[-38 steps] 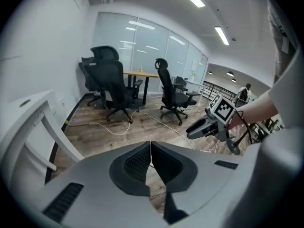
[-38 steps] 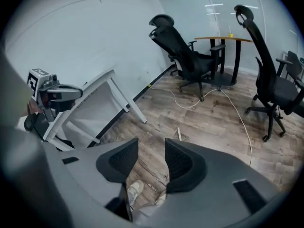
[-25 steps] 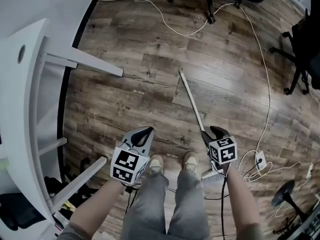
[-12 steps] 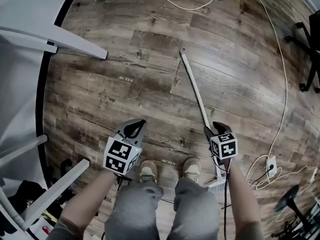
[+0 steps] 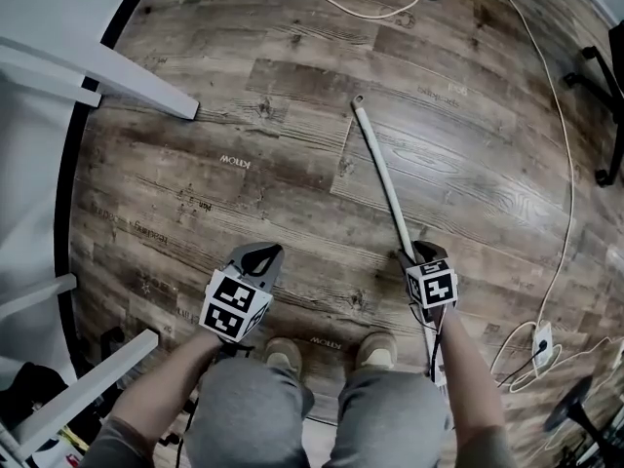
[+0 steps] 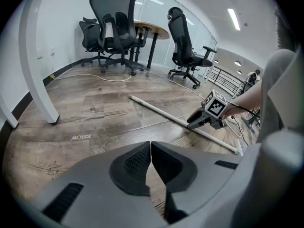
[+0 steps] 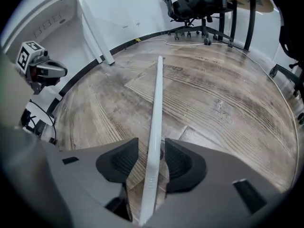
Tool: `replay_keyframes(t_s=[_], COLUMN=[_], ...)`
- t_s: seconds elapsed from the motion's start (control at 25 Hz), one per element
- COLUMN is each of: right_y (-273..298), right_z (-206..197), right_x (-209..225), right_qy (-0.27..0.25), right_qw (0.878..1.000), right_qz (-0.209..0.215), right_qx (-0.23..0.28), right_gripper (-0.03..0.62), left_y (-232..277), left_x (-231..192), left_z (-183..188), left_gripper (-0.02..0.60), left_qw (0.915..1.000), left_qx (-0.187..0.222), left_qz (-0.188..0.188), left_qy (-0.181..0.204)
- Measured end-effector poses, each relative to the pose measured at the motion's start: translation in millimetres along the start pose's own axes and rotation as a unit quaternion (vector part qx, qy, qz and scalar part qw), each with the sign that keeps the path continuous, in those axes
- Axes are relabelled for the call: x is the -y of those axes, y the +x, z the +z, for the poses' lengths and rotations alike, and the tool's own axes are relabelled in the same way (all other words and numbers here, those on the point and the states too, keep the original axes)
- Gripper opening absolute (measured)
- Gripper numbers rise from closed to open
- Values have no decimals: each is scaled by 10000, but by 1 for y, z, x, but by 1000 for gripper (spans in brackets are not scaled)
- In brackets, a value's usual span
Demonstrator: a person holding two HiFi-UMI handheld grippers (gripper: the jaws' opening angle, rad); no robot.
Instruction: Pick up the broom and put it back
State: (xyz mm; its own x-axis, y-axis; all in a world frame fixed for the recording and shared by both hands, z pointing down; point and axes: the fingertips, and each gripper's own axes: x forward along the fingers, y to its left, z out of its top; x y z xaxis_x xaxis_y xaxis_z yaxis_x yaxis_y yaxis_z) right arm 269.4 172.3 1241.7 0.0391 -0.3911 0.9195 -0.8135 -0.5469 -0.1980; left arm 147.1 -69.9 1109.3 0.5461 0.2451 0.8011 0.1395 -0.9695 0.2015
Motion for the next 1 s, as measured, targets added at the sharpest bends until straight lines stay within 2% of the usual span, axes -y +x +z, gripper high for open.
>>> replay_keyframes(t_s=[0.08,0.24,0.48,0.72,1.0], right_y=[10,12,-10,-104,-251], right_z=[-5,-11,-8,15,29], right_x=[2,-2,4,-17,-35], right_qy=[-142,-323,209,79,-29], right_qw=[9999,9989,9991,9956,9841], right_qz=[-63,-275,-376,-879,-1577], right_qx=[-68,-203,58,318,818], right_gripper=[190,118,97,92,89], left_y=[5,7,-11,-71,-178], left_x=[-1,0,8,21,55], left_z=[-3,-4,3,24,68], left_gripper=[20,20,20,20,20], left_qw=[10000,9999,9998,9996,9997], left_qx=[14,100,179,195,163], left_qz=[-2,8,50,159,199], left_qy=[79,121,41,-155,-3])
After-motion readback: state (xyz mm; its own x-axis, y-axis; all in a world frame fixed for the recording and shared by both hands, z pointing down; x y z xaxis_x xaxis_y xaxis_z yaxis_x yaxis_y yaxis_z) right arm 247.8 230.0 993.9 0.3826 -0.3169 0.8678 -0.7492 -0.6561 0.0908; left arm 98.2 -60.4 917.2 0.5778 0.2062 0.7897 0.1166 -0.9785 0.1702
